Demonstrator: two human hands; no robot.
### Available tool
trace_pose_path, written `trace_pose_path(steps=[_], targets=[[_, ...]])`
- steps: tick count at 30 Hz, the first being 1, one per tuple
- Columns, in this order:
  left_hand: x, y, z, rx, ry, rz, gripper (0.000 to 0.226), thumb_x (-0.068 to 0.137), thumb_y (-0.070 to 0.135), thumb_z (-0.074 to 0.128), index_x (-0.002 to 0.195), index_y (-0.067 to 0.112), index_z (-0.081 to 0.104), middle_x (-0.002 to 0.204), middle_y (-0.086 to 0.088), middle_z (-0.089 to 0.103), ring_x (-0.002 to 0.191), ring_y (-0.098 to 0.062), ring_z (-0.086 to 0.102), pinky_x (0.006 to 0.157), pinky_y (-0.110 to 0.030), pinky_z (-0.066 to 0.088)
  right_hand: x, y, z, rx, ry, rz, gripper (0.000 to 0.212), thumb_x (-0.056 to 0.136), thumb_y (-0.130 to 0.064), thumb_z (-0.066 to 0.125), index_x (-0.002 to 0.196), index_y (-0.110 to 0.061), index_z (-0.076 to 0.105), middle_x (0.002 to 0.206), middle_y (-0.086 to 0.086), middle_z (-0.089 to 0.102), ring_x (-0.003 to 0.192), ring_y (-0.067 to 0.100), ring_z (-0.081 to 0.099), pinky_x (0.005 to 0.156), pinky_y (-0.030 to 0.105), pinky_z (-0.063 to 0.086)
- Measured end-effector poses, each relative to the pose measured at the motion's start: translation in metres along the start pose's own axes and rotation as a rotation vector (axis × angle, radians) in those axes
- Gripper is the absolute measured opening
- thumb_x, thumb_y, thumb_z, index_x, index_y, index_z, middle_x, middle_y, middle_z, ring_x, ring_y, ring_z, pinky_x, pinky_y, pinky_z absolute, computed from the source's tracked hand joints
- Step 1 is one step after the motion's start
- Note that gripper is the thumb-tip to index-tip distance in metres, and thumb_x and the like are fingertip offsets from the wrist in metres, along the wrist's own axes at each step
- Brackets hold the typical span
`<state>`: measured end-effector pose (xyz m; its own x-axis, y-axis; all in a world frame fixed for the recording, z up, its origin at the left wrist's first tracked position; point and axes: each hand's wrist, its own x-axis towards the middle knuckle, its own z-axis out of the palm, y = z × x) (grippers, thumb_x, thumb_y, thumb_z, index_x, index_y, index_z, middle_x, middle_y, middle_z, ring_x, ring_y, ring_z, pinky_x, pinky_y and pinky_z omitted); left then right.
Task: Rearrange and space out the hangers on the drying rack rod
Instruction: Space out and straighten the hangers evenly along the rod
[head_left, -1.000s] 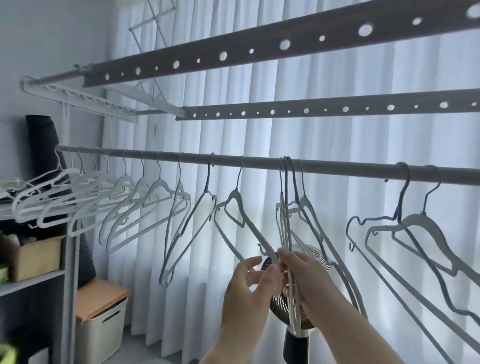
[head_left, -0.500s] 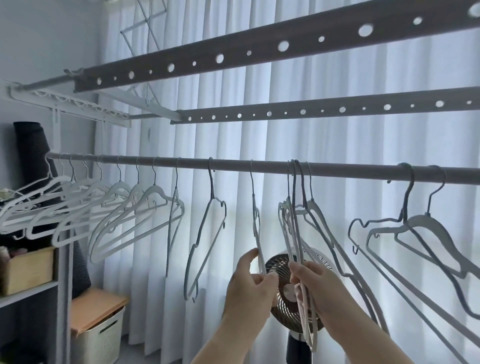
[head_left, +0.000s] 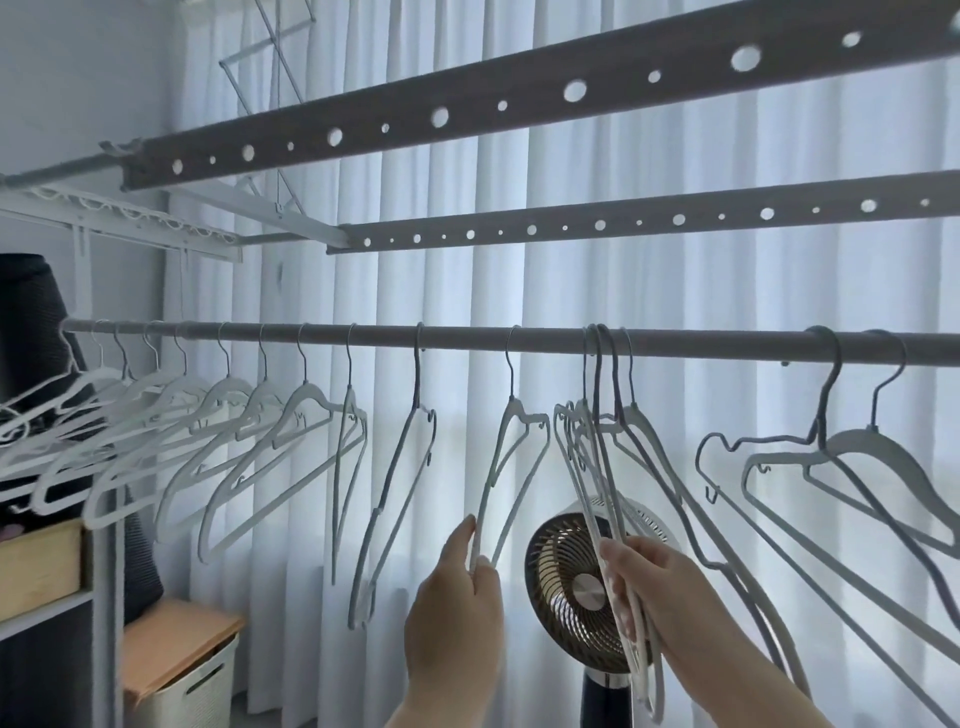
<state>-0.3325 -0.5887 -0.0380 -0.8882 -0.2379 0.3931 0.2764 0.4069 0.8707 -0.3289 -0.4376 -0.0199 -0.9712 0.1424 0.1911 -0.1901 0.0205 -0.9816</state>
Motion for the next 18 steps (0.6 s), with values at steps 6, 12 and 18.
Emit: trace_pose_path(steps=[6, 12, 18], targets=[[0.010, -0.007, -0.012, 0.042, 0.039, 0.019, 0.043, 0.093, 0.020, 0.035, 0.135, 0.031, 0.041, 0.104, -0.016, 0.068, 0.098, -0.034, 0.063, 0.092, -0.040, 0.047, 0.001, 0.000, 0.013, 0.001, -0.001, -0.006, 0.029, 0.091, -0.010, 0.053, 0.063, -0.004, 0.046, 0.034, -0.002, 0.041, 0.026, 0.009, 0.036, 0.035, 0.020, 0.033], [0.009, -0.009, -0.017, 0.047, 0.016, 0.039, 0.043, 0.094, 0.019, 0.034, 0.135, 0.030, 0.040, 0.103, -0.018, 0.068, 0.095, -0.033, 0.064, 0.088, -0.037, 0.047, -0.002, -0.001, 0.021, 0.022, 0.019, -0.003, 0.025, 0.090, -0.008, 0.052, 0.066, -0.005, 0.047, 0.043, 0.000, 0.045, 0.028, 0.008, 0.037, 0.035, 0.019, 0.035], [0.005, -0.007, -0.018, 0.055, 0.007, 0.055, 0.043, 0.094, 0.018, 0.034, 0.135, 0.030, 0.041, 0.097, -0.017, 0.069, 0.092, -0.031, 0.064, 0.085, -0.035, 0.047, -0.004, -0.003, 0.020, -0.006, 0.039, -0.012, 0.027, 0.089, -0.009, 0.054, 0.063, -0.006, 0.049, 0.044, 0.000, 0.046, 0.028, 0.007, 0.039, 0.034, 0.018, 0.036]])
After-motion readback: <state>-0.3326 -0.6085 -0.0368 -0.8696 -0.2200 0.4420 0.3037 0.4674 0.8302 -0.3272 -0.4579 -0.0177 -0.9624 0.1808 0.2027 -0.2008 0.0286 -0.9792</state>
